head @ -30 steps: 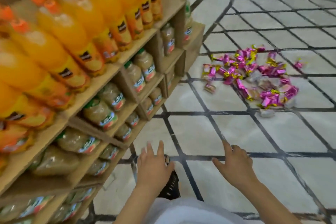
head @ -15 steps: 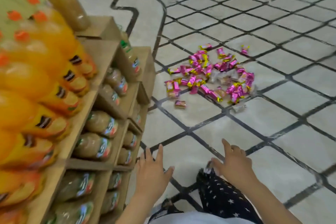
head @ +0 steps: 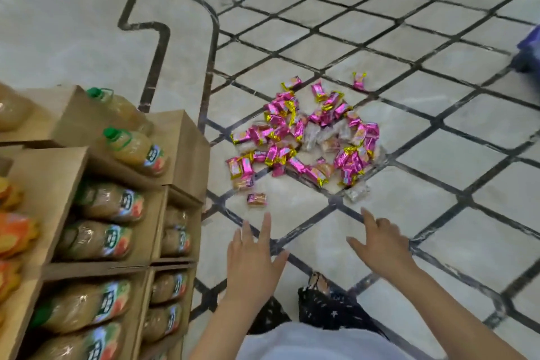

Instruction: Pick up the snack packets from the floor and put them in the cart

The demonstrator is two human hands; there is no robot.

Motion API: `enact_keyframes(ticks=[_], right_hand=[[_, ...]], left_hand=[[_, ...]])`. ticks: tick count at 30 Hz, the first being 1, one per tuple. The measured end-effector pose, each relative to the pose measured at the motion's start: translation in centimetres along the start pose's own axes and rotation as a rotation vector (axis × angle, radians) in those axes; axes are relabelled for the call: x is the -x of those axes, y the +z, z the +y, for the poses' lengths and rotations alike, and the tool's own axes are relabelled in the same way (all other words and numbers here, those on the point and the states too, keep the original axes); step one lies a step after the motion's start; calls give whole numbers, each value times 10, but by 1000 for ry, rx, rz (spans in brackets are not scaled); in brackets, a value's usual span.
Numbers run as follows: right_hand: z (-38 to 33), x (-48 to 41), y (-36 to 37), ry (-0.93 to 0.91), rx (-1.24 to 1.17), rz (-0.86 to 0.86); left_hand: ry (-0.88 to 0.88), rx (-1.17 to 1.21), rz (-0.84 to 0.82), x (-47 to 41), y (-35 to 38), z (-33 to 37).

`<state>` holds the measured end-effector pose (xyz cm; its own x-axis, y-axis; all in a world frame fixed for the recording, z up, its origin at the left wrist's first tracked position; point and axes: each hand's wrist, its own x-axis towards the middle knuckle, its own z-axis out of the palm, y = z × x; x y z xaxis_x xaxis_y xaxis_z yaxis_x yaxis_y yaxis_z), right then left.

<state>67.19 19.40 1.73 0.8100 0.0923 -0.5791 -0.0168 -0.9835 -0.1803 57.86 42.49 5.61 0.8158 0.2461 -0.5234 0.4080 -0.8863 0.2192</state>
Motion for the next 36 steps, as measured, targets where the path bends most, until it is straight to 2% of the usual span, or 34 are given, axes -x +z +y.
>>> enact_keyframes(ticks=[5, 9, 12, 17, 22, 25, 28, 32, 36], right_hand=[[-2, -69, -36, 57, -69, 9], [-12, -119, -45, 110, -65, -50], [-23, -151, -58, 160, -96, -59], [-39, -206, -67, 242, -118, -173], [-39, -277, -67, 294, -153, -230], [-35, -332, -55, 268, -135, -202], [-19, -400, -14, 205, -91, -192], [9, -506, 71, 137, -30, -312], [42, -601, 163, 10, 132, -364]], left_hand=[[20, -5, -22, -62, -24, 22], [48, -79, -111, -127, -37, 19], [102, -157, -105, -186, -57, 18], [73, -83, -113, -280, -91, 19], [87, -174, -193, -376, -83, 21], [81, -172, -249, -431, -57, 29], [78, -148, -291, -491, -6, 33], [25, -124, -315, -583, 90, 38], [-78, 108, -378, -663, 203, 42]])
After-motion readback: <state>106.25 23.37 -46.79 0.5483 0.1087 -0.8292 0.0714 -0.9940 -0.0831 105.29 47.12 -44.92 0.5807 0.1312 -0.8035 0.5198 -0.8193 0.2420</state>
